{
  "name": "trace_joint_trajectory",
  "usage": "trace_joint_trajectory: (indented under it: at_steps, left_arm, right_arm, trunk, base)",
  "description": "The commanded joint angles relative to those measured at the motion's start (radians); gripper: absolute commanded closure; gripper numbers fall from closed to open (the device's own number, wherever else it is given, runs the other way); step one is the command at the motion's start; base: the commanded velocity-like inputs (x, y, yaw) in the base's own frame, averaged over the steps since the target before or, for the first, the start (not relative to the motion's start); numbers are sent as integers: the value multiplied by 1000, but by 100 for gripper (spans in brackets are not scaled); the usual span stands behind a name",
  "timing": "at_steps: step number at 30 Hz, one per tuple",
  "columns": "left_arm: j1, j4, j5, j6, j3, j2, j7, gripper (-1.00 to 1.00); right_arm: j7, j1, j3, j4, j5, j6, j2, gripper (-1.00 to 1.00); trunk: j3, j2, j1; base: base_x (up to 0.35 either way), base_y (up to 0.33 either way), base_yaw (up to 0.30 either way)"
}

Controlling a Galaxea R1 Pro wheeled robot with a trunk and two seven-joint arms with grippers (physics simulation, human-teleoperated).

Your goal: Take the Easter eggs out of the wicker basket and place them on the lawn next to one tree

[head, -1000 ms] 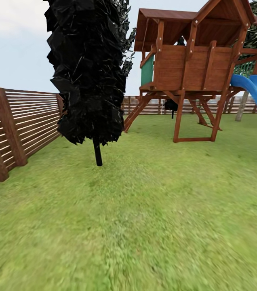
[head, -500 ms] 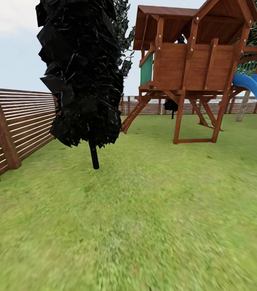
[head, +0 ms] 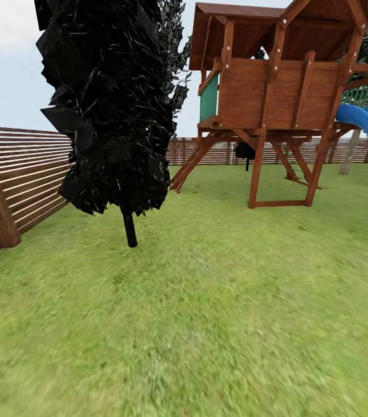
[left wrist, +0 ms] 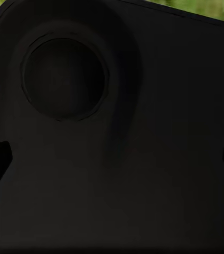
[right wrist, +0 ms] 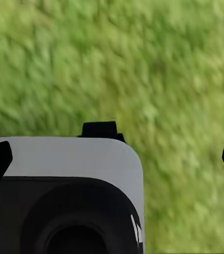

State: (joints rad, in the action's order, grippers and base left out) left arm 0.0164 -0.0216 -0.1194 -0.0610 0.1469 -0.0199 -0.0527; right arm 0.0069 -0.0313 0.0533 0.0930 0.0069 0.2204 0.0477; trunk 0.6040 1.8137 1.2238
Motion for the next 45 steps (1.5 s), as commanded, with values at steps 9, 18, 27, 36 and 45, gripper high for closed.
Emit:
trace_joint_trajectory:
  at_steps: [9, 18, 27, 36, 45]
  left_arm:
    - [1, -1, -11, 0, 3, 0, -5, -100]
    - [1, -1, -11, 0, 3, 0, -5, -100]
    - [1, -1, -11, 0, 3, 0, -4, -100]
    - [1, -1, -10, 0, 3, 0, -4, -100]
    - [1, -1, -11, 0, 3, 0, -4, -100]
  right_arm:
    - [1, 0, 5, 0, 1, 4, 0, -100]
    - [1, 0, 4, -1, 1, 4, 0, -100]
    - [1, -1, 4, -1, 1, 4, 0, -100]
    - [1, -1, 4, -1, 1, 4, 0, -100]
    - [1, 0, 4, -1, 1, 4, 0, -100]
  trunk:
    - [1, 0, 1]
    - [1, 0, 1]
    - [1, 0, 1]
    - [1, 0, 1]
    - [1, 0, 1]
  base:
    - [327, -109, 0]
    - [327, -109, 0]
    - [327, -109, 0]
    - [327, -110, 0]
    - [327, -110, 0]
